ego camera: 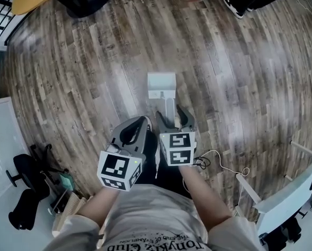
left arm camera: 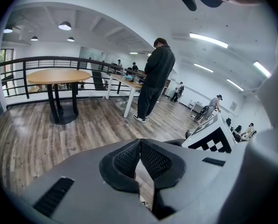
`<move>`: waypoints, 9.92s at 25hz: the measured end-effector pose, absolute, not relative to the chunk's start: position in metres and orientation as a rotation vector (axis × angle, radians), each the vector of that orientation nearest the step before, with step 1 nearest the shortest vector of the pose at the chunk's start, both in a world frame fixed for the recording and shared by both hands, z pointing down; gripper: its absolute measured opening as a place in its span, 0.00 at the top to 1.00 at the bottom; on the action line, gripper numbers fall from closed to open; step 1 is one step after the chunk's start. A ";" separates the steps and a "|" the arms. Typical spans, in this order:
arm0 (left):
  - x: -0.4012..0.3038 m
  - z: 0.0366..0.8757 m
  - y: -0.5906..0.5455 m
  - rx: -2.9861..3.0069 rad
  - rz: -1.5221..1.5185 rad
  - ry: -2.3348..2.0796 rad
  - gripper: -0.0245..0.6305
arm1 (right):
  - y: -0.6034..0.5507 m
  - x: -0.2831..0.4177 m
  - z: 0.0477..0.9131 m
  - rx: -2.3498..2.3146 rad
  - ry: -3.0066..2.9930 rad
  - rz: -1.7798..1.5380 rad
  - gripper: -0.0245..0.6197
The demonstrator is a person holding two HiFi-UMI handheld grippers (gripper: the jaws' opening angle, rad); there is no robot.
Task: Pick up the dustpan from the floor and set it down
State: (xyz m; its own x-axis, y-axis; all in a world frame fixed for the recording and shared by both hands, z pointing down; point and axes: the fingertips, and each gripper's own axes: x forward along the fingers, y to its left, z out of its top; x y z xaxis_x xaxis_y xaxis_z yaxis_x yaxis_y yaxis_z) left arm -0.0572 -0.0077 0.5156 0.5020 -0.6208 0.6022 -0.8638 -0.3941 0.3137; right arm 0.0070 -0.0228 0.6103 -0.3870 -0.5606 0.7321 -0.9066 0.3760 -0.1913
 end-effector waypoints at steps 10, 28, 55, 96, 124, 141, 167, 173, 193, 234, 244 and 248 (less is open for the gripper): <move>-0.065 0.522 -0.010 2.123 0.529 -1.211 0.93 | -0.026 0.004 0.632 1.233 -2.045 0.822 0.54; -0.074 0.526 -0.010 2.105 0.535 -1.222 0.93 | -0.024 0.008 0.643 1.227 -1.965 0.895 0.81; -0.068 0.503 -0.003 2.173 0.526 -1.227 0.93 | 0.000 0.009 0.603 1.106 -2.045 0.936 0.86; -0.053 0.412 0.020 2.292 0.526 -1.284 0.93 | 0.048 0.033 0.463 0.916 -2.141 0.744 0.85; -0.051 0.402 0.017 2.305 0.517 -1.322 0.93 | 0.046 0.034 0.462 0.916 -2.149 0.742 0.85; -0.057 0.408 0.012 2.303 0.555 -1.299 0.93 | 0.033 0.035 0.478 0.924 -2.123 0.753 0.85; -0.057 0.446 -0.018 2.265 0.548 -1.248 0.93 | -0.003 0.035 0.530 0.941 -2.079 0.786 0.85; -0.061 0.453 -0.027 2.258 0.554 -1.241 0.93 | -0.015 0.029 0.543 0.937 -2.076 0.789 0.85; -0.062 0.472 -0.034 2.243 0.616 -1.220 0.93 | -0.026 0.027 0.608 0.954 -2.079 0.813 0.85; -0.063 0.483 -0.033 2.242 0.609 -1.199 0.93 | -0.016 0.030 0.649 0.879 -1.930 0.722 0.82; -0.063 0.475 -0.027 2.242 0.603 -1.198 0.93 | -0.008 0.033 0.645 0.843 -1.908 0.747 0.74; -0.062 0.471 -0.025 2.252 0.601 -1.203 0.93 | -0.008 0.035 0.641 0.847 -1.900 0.761 0.68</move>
State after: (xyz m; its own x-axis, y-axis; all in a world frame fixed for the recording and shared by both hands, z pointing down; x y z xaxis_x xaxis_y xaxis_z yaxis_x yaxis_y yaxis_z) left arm -0.0623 -0.0248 0.4713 0.5091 -0.6223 0.5946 -0.8492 -0.4756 0.2292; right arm 0.0353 -0.0081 0.6409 -0.3666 -0.2503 0.8961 -0.7998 0.5768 -0.1661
